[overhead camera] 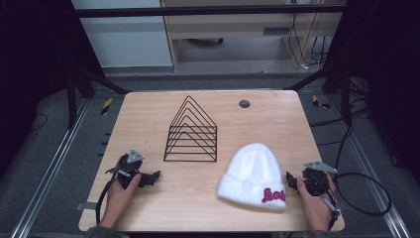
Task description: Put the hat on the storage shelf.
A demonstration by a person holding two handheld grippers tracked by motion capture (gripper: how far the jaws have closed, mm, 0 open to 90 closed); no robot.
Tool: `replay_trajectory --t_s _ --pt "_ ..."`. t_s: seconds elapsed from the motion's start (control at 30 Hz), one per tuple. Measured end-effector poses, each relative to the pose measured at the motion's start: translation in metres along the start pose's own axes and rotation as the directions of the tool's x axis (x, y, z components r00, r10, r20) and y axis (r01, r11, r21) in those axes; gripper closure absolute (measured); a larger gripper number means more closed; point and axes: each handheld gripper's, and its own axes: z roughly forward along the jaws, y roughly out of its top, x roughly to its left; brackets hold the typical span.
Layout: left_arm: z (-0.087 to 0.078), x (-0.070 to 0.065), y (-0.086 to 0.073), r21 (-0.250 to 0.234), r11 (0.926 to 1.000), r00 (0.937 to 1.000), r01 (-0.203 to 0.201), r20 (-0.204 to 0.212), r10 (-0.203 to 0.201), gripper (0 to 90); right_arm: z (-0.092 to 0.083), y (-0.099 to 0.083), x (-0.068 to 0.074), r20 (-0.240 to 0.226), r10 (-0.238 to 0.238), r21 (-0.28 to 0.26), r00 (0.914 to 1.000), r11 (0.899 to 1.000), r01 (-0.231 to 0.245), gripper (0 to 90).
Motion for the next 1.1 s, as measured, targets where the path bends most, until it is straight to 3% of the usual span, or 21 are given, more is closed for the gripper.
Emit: replay_trajectory --t_s 0.27,0.4,0.5,0.63,0.67,0.7,0.83,1.0,1.1 --pt "0.000 0.000 0.000 0.000 1.0000 1.0000 0.003 0.001 -0.003 0.0 -0.008 0.006 0.005 -0.074 -0.045 0.035 0.9962 0.998 0.048 21.2" --pt "0.000 0.000 0.000 -0.001 1.0000 1.0000 0.003 0.001 -0.003 0.0 -0.020 0.029 0.016 -0.117 -0.079 0.060 0.9900 0.994 0.087 21.6" --pt "0.000 0.000 0.000 0.002 1.0000 1.0000 0.003 0.000 -0.003 0.0 -0.026 0.051 0.027 -0.116 -0.158 0.076 0.9805 0.983 0.168 21.1" --pt "0.000 0.000 0.000 0.001 1.0000 1.0000 0.003 0.000 -0.003 0.0 -0.029 0.078 0.044 -0.147 -0.209 0.095 0.9667 0.970 0.224 21.5" --pt "0.000 0.000 0.000 0.001 1.0000 1.0000 0.003 0.000 -0.003 0.0 -0.026 0.090 0.052 -0.163 -0.233 0.097 0.9587 0.963 0.250 22.7" --pt "0.000 0.000 0.000 0.001 1.0000 1.0000 0.003 0.000 -0.003 0.0 -0.026 0.090 0.052 -0.163 -0.233 0.097 0.9587 0.963 0.250 22.7" --pt "0.000 0.000 0.000 0.000 1.0000 1.0000 0.004 0.001 -0.004 0.0 -0.008 0.113 0.066 -0.184 -0.275 0.104 0.9437 0.949 0.297 33.1" --pt "0.000 0.000 0.000 -0.001 1.0000 1.0000 0.005 0.000 -0.005 0.0 0.011 0.124 0.071 -0.200 -0.259 0.116 0.9449 0.951 0.285 38.0" --pt "0.000 0.000 0.000 -0.001 1.0000 1.0000 0.004 0.000 -0.004 0.0 0.024 0.129 0.072 -0.201 -0.233 0.131 0.9514 0.956 0.262 38.7"
